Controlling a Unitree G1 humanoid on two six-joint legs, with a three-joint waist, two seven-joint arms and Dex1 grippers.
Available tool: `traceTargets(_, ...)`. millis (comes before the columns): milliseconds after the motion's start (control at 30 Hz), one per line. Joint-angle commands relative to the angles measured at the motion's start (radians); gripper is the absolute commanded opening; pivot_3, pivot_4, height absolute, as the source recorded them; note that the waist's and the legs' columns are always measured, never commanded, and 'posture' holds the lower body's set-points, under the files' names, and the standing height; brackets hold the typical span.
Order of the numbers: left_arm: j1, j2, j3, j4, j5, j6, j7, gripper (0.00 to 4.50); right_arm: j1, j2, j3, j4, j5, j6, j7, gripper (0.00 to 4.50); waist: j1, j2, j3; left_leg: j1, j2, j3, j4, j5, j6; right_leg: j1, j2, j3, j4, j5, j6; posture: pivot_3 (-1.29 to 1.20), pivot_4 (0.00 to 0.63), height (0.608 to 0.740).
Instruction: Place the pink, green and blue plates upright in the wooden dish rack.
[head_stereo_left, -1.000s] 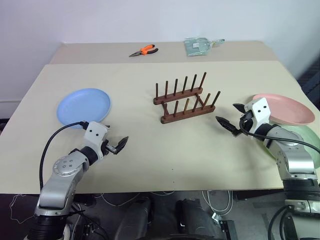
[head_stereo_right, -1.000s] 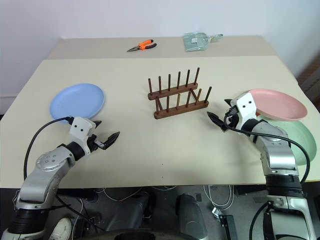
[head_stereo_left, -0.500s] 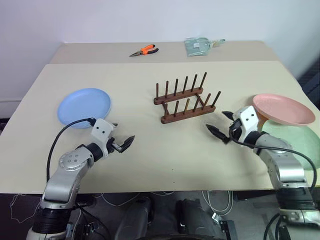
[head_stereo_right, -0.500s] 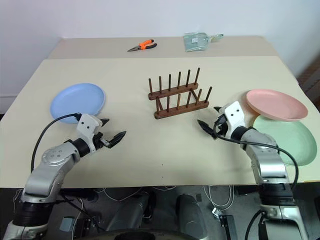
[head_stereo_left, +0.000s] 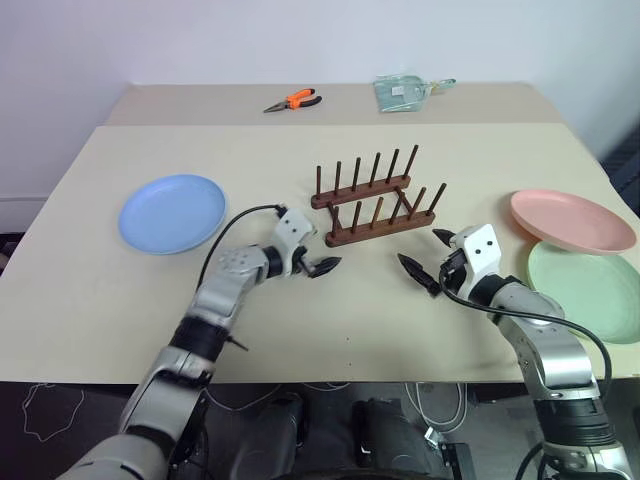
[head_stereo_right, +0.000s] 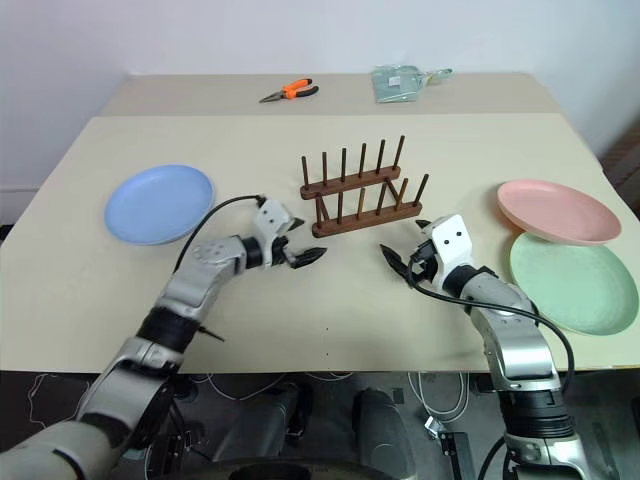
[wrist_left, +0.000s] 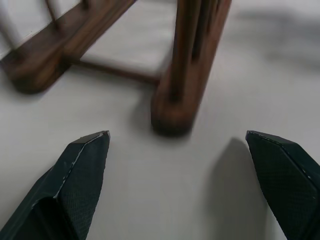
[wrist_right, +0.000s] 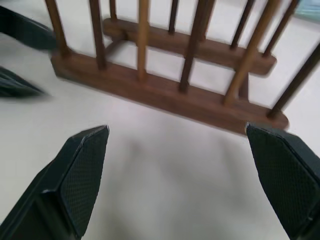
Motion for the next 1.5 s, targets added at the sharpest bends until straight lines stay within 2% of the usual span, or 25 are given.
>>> traceTargets(33, -0.060, -0.038, 0.012, 0.143, 0.013, -0.085, -0.020, 4.50, 0.010, 0.008, -0.006, -0.036, -0.011, -0.029, -0.015, 4.46, -0.006, 0.000, 0.000, 0.000, 0.000, 0.000, 0.000, 0.000, 0.000, 0.000, 0.000, 0.000, 0.000, 0.000, 0.000, 0.00, 0.150, 0.726)
traceTargets(167, -0.090, -0.077, 0.030, 0.220, 0.006, -0.132, -0.055, 4.50, 0.011, 0.013, -0.002, -0.029, -0.020, -0.041, -0.018, 4.46, -0.008, 0.000, 0.000, 0.000, 0.000, 0.000, 0.000, 0.000, 0.001, 0.000, 0.000, 0.000, 0.001, 0.000, 0.000, 0.00, 0.150, 0.726)
traceTargets(200, -0.085, -0.082, 0.035, 0.219, 0.005, -0.138, -0.062, 3.95, 0.010, 0.014, -0.002, -0.027, -0.022, -0.043, -0.018, 4.50, -0.008, 0.000, 0.000, 0.000, 0.000, 0.000, 0.000, 0.000, 0.001, 0.000, 0.000, 0.000, 0.001, 0.000, 0.000, 0.00, 0.150, 0.726)
traceTargets(233, -0.081, -0.086, 0.038, 0.214, 0.003, -0.141, -0.069, 3.61, 0.009, 0.013, -0.003, -0.026, -0.022, -0.045, -0.018, 4.50, -0.008, 0.000, 0.000, 0.000, 0.000, 0.000, 0.000, 0.000, 0.001, 0.000, 0.000, 0.000, 0.001, 0.000, 0.000, 0.00, 0.150, 0.726)
traceTargets(333, -0.065, -0.088, 0.040, 0.192, 0.003, -0.143, -0.086, 2.20, 0.012, 0.010, -0.006, -0.026, -0.023, -0.046, -0.014, 4.50, -0.008, 0.000, 0.000, 0.000, 0.000, 0.000, 0.000, 0.000, 0.001, 0.000, 0.000, 0.000, 0.001, 0.000, 0.001, 0.00, 0.150, 0.726)
traceTargets(400, -0.033, -0.072, 0.024, 0.136, -0.001, -0.142, -0.140, 1.13, 0.024, -0.005, -0.013, -0.032, -0.027, -0.046, -0.005, 4.50, -0.009, 0.000, 0.000, 0.000, 0.000, 0.000, 0.000, 0.000, 0.001, 0.000, 0.000, 0.000, 0.001, 0.000, 0.001, 0.00, 0.150, 0.726)
traceTargets(433, -0.012, -0.056, 0.011, 0.095, 0.000, -0.141, -0.172, 0.80, 0.034, -0.020, -0.021, -0.037, -0.027, -0.045, 0.005, 4.50, -0.009, 0.000, 0.000, 0.000, 0.000, 0.000, 0.000, 0.000, 0.001, 0.000, 0.000, 0.000, 0.001, 0.000, 0.001, 0.00, 0.150, 0.726)
traceTargets(633, 0.099, 0.058, -0.043, -0.138, -0.022, -0.093, -0.348, 0.80, 0.115, -0.131, -0.124, -0.053, 0.021, -0.011, 0.081, 4.50, -0.009, 0.001, -0.001, 0.000, 0.000, 0.000, 0.000, 0.000, 0.000, 0.000, 0.000, 0.000, 0.001, 0.000, 0.000, 0.00, 0.150, 0.726)
traceTargets(800, 0.129, 0.112, -0.052, -0.197, -0.013, -0.086, -0.398, 0.80, 0.196, -0.201, -0.194, -0.063, 0.053, 0.003, 0.142, 4.50, -0.009, 0.001, -0.001, 0.001, 0.001, 0.000, 0.000, 0.000, 0.000, 0.001, 0.000, 0.000, 0.000, 0.000, 0.000, 0.00, 0.150, 0.726)
traceTargets(967, 0.134, 0.138, -0.027, -0.161, 0.036, -0.057, -0.308, 3.21, 0.232, -0.221, -0.185, -0.090, 0.035, 0.004, 0.155, 4.50, -0.011, 0.001, -0.001, 0.001, 0.001, 0.000, 0.000, 0.000, 0.001, 0.001, 0.000, 0.000, 0.001, 0.000, 0.000, 0.00, 0.150, 0.726)
traceTargets(1100, 0.188, 0.189, 0.015, -0.245, 0.005, 0.055, -0.283, 3.21, 0.247, -0.225, -0.177, -0.104, 0.023, 0.001, 0.165, 4.50, -0.016, 0.002, -0.001, 0.001, 0.001, 0.000, 0.000, 0.000, 0.001, 0.001, 0.000, 0.000, 0.001, 0.000, 0.000, 0.00, 0.150, 0.726)
traceTargets(1133, 0.209, 0.205, 0.019, -0.276, 0.003, 0.072, -0.280, 3.25, 0.253, -0.226, -0.175, -0.110, 0.022, 0.000, 0.169, 4.24, -0.016, 0.002, -0.001, 0.001, 0.001, 0.000, 0.000, 0.000, 0.001, 0.001, 0.000, 0.000, 0.001, 0.000, 0.000, 0.00, 0.150, 0.726)
traceTargets(1200, 0.333, 0.282, 0.049, -0.448, -0.058, 0.165, -0.319, 2.71, 0.255, -0.226, -0.151, -0.121, 0.016, 0.001, 0.180, 3.65, -0.025, 0.003, -0.002, 0.001, 0.001, 0.000, 0.000, 0.000, 0.001, 0.001, 0.000, 0.000, 0.001, 0.000, 0.000, 0.00, 0.150, 0.726)
traceTargets(1233, 0.392, 0.312, 0.055, -0.543, -0.094, 0.216, -0.333, 2.51, 0.249, -0.222, -0.132, -0.121, 0.013, 0.004, 0.184, 3.17, -0.032, 0.003, -0.002, 0.001, 0.002, 0.000, -0.001, 0.000, 0.001, 0.001, 0.000, 0.000, 0.001, 0.000, -0.001, 0.00, 0.150, 0.726)
traceTargets(1300, 0.441, 0.313, 0.042, -0.663, -0.143, 0.286, -0.321, 1.56, 0.232, -0.217, -0.101, -0.107, -0.001, 0.003, 0.185, 2.15, -0.035, 0.004, -0.002, 0.002, 0.002, 0.000, -0.002, -0.001, 0.000, 0.001, 0.000, 0.000, 0.000, -0.002, -0.003, 0.00, 0.150, 0.726)
traceTargets(1400, 0.436, 0.258, 0.002, -0.724, -0.153, 0.354, -0.254, 0.08, 0.205, -0.210, -0.066, -0.077, -0.022, -0.012, 0.183, 0.58, -0.010, 0.006, -0.003, 0.002, 0.002, 0.000, 0.001, -0.002, -0.001, 0.003, 0.000, 0.000, 0.000, -0.003, -0.005, 0.00, 0.150, 0.726)
traceTargets(1433, 0.428, 0.228, -0.021, -0.729, -0.143, 0.370, -0.228, 0.02, 0.191, -0.204, -0.051, -0.069, -0.028, -0.013, 0.179, 0.02, -0.005, 0.006, -0.002, 0.002, 0.002, 0.000, 0.003, -0.002, -0.001, 0.004, 0.000, 0.000, -0.001, -0.003, -0.005, 0.00, 0.150, 0.726)
traceTargets(1500, 0.412, 0.182, -0.057, -0.717, -0.105, 0.368, -0.173, 0.02, 0.165, -0.195, -0.025, -0.053, -0.043, -0.012, 0.167, 0.02, 0.000, 0.006, -0.002, 0.002, 0.002, 0.000, 0.004, -0.002, -0.001, 0.006, 0.000, -0.001, -0.003, -0.003, -0.005, 0.00, 0.150, 0.726)
